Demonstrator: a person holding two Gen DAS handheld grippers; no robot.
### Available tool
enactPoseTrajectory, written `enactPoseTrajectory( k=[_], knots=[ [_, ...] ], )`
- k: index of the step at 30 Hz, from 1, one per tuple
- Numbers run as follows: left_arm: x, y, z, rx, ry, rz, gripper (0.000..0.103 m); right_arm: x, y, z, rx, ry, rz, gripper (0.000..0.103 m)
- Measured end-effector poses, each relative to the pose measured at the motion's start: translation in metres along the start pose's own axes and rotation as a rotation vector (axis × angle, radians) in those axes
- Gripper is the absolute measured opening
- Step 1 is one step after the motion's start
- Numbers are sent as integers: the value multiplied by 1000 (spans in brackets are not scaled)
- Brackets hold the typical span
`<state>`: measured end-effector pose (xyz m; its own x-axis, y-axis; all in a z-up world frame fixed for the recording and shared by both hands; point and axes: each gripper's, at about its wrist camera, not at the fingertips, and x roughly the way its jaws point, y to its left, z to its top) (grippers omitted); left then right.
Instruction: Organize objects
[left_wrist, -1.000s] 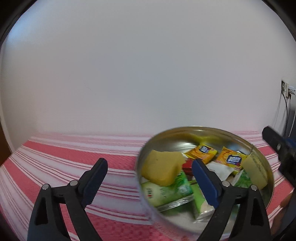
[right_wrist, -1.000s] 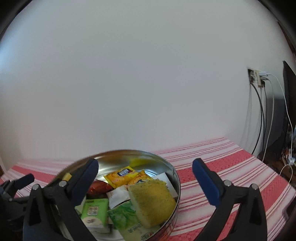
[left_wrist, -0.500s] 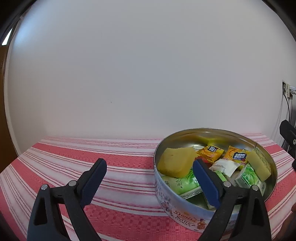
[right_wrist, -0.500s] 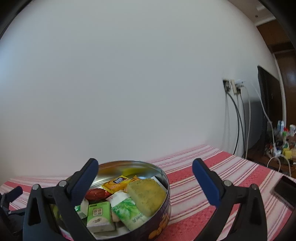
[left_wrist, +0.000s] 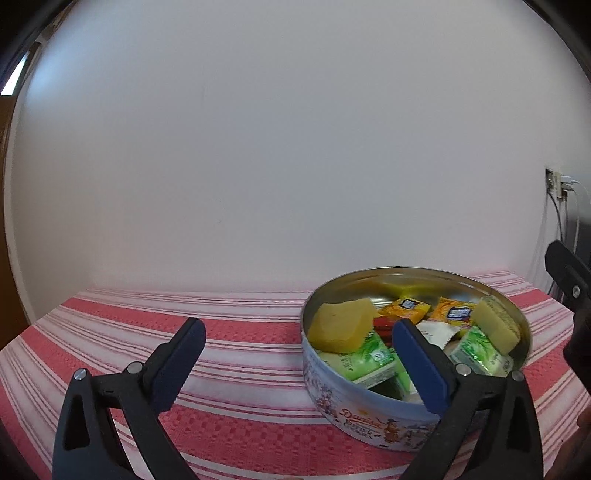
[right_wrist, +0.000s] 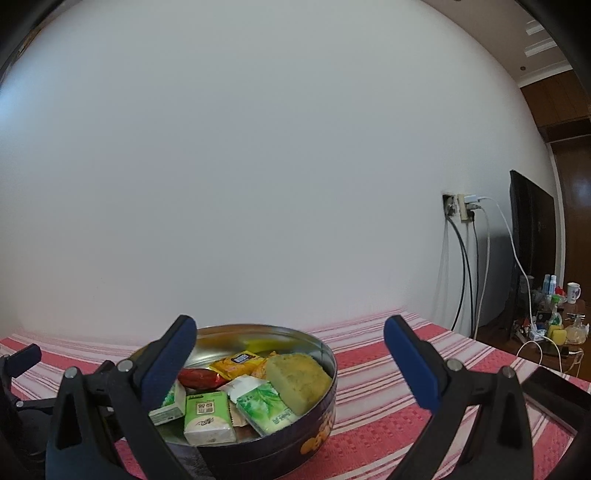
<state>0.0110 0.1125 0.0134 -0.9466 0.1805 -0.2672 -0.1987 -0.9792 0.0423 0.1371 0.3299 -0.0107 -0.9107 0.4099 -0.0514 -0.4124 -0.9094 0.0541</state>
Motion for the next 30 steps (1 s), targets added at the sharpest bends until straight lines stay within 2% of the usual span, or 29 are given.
enactPoseTrajectory(
  k=[6,30],
  knots=[
    [-3,-4,2,17,5,-34,102,-2,-6,1,33,-1,-10,103],
    [-7,3,1,-33,9,-20,102,-10,-1,2,30,-20,7,103]
  ],
)
